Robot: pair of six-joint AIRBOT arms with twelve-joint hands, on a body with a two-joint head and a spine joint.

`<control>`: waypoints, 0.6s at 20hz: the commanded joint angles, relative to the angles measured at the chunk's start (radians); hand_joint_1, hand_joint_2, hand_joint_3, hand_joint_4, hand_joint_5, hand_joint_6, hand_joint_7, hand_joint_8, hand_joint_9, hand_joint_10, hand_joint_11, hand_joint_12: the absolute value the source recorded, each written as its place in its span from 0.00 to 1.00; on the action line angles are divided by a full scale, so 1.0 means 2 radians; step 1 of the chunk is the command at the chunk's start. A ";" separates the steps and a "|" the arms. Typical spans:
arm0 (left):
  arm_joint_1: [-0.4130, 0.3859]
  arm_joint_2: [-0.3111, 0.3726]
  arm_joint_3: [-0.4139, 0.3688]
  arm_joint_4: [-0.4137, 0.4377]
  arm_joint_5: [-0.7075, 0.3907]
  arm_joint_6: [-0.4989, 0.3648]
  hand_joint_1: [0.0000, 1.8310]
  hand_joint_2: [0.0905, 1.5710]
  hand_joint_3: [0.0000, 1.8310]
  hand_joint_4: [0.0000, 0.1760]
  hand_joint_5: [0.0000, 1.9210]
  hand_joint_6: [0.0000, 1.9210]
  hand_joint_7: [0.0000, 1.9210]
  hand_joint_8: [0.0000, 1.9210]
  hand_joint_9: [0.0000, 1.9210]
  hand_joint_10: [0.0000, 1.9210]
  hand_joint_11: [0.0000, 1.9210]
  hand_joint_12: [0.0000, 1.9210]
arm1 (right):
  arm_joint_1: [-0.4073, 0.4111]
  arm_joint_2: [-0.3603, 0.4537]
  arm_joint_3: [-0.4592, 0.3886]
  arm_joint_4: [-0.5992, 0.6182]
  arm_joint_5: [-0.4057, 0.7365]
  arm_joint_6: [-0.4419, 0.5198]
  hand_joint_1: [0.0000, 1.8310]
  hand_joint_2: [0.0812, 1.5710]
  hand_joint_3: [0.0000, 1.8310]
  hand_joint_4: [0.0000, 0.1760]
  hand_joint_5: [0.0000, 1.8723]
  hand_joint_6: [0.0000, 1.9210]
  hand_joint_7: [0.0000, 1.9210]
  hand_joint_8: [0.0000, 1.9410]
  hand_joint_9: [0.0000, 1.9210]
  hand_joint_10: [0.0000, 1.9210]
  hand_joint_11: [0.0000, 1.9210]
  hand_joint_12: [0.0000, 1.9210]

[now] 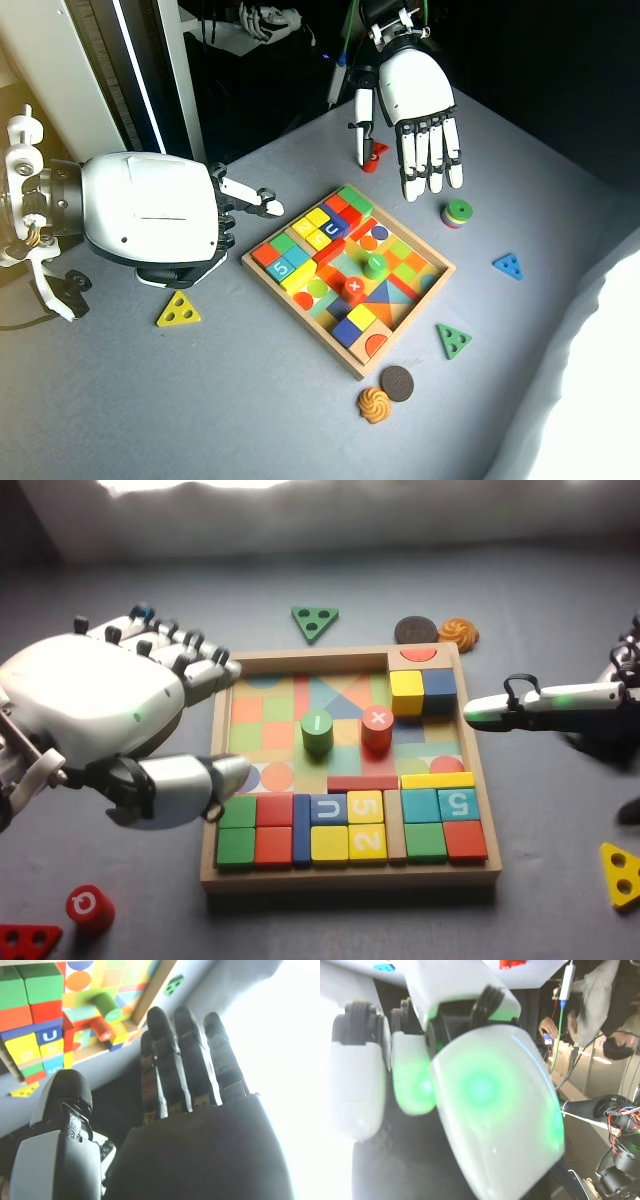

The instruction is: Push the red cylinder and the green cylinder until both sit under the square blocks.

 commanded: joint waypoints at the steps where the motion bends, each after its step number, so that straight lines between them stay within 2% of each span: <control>1: -0.004 0.005 0.001 0.017 -0.039 0.001 0.00 0.86 0.01 0.00 0.09 0.00 0.08 0.00 0.06 0.00 0.00 0.13 | 0.007 0.005 0.001 0.026 0.043 0.004 0.00 0.77 0.01 0.00 0.05 0.00 0.03 0.00 0.01 0.00 0.00 0.00; 5: -0.004 0.005 0.001 0.017 -0.039 0.000 0.00 0.86 0.00 0.00 0.10 0.01 0.09 0.00 0.07 0.00 0.00 0.16 | 0.009 0.005 0.001 0.042 0.031 0.005 0.00 0.77 0.01 0.00 0.04 0.00 0.02 0.00 0.00 0.00 0.00 0.00; 9: -0.004 0.005 -0.001 0.016 -0.039 -0.001 0.00 0.87 0.00 0.00 0.08 0.00 0.07 0.00 0.05 0.00 0.00 0.09 | 0.021 0.001 0.001 0.042 0.003 0.005 0.00 0.78 0.01 0.00 0.05 0.00 0.03 0.00 0.01 0.00 0.01 0.00; 10: -0.004 0.005 -0.001 0.016 -0.039 -0.001 0.00 0.87 0.00 0.00 0.09 0.00 0.08 0.00 0.05 0.00 0.00 0.11 | 0.027 0.000 0.003 0.041 -0.004 0.005 0.00 0.78 0.01 0.00 0.06 0.01 0.04 0.01 0.02 0.01 0.02 0.01; 11: -0.004 0.005 -0.001 0.015 -0.039 -0.001 0.00 0.87 0.00 0.00 0.09 0.00 0.08 0.00 0.06 0.00 0.00 0.13 | 0.037 -0.004 0.006 0.025 -0.014 0.021 0.00 0.79 0.00 0.00 0.07 0.00 0.05 0.01 0.03 0.00 0.00 0.07; 12: -0.004 0.005 -0.002 0.013 -0.039 -0.001 0.00 0.87 0.00 0.00 0.10 0.00 0.08 0.00 0.06 0.00 0.00 0.14 | 0.054 -0.013 0.017 -0.012 -0.029 0.070 0.00 0.79 0.00 0.00 0.06 0.00 0.05 0.01 0.03 0.00 0.00 0.09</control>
